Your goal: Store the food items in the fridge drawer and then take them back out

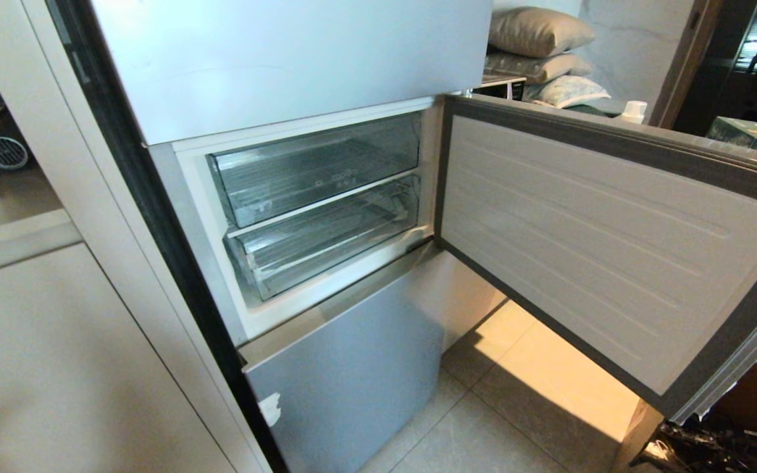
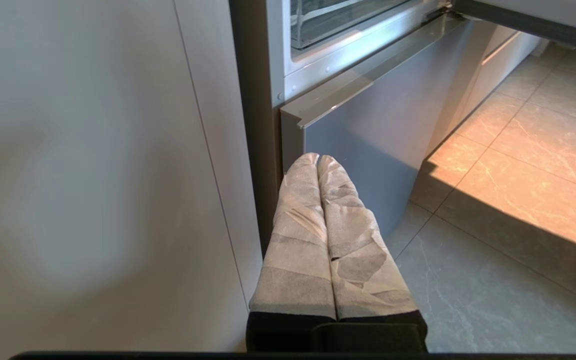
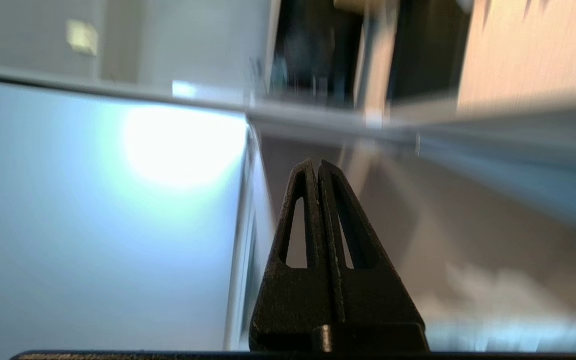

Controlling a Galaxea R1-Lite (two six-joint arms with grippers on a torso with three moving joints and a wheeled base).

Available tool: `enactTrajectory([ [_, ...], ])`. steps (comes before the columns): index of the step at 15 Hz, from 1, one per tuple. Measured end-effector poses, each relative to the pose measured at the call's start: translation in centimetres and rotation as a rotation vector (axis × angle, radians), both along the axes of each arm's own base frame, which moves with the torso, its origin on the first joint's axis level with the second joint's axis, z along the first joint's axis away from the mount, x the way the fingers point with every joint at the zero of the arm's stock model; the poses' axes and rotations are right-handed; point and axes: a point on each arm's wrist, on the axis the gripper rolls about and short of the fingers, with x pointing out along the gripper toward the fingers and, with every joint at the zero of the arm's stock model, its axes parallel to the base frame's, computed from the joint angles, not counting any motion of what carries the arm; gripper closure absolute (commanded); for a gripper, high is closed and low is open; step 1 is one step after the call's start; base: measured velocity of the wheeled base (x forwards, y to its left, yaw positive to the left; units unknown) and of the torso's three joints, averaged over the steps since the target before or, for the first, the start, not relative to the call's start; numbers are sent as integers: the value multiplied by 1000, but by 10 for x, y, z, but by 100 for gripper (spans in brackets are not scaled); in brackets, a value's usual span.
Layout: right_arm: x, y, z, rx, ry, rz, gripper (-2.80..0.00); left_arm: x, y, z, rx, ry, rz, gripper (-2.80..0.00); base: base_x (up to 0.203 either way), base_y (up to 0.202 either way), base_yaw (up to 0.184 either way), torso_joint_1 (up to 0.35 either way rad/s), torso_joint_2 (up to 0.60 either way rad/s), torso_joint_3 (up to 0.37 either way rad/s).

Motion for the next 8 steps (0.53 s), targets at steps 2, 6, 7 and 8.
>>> enactTrajectory([
  [2,-15,-10,16,-54,-45,-128,0,0,0,0,0,0,0,0,0,0,0,0,0,0],
  [6,3,-58,-7,-100,-21,-432,0,0,0,0,0,0,0,0,0,0,0,0,0,0],
  [7,18,-71,-26,-120,25,-489,0,0,0,0,0,0,0,0,0,0,0,0,0,0],
  [8,37,-79,-46,-144,80,-521,0,0,0,0,0,0,-1,0,0,0,0,0,0,0],
])
